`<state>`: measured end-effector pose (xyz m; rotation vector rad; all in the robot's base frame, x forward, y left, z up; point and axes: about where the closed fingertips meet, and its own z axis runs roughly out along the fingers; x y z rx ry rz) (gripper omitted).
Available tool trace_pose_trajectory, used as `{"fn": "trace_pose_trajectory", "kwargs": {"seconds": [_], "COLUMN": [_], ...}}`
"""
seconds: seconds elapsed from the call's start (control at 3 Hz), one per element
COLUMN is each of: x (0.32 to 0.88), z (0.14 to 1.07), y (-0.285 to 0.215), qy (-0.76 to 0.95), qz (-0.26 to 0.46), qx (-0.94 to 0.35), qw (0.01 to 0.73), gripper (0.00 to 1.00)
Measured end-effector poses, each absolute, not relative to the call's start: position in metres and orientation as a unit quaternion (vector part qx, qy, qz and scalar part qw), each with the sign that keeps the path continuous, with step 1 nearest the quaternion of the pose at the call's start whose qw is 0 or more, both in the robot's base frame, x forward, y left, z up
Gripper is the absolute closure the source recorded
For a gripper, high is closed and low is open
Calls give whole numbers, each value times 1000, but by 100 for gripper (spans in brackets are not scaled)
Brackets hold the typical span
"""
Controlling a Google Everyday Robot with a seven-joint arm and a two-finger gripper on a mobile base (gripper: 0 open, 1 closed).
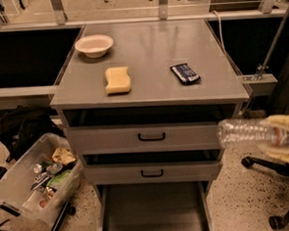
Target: Pick water bottle from bottom drawer and place on counter
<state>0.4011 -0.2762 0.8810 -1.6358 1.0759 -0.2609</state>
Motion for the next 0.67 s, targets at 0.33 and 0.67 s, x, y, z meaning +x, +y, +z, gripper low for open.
{"fn": "trace_pose_trajectory", "kwargs": {"seconds": [0.33, 0.67], "x": [451, 494], "z": [973, 1042], "y": [-254, -232], "qy": [414, 379], "qz": [-136, -148], "qx": [-688, -684], "qw": [581, 605], "gripper": [100, 100]}}
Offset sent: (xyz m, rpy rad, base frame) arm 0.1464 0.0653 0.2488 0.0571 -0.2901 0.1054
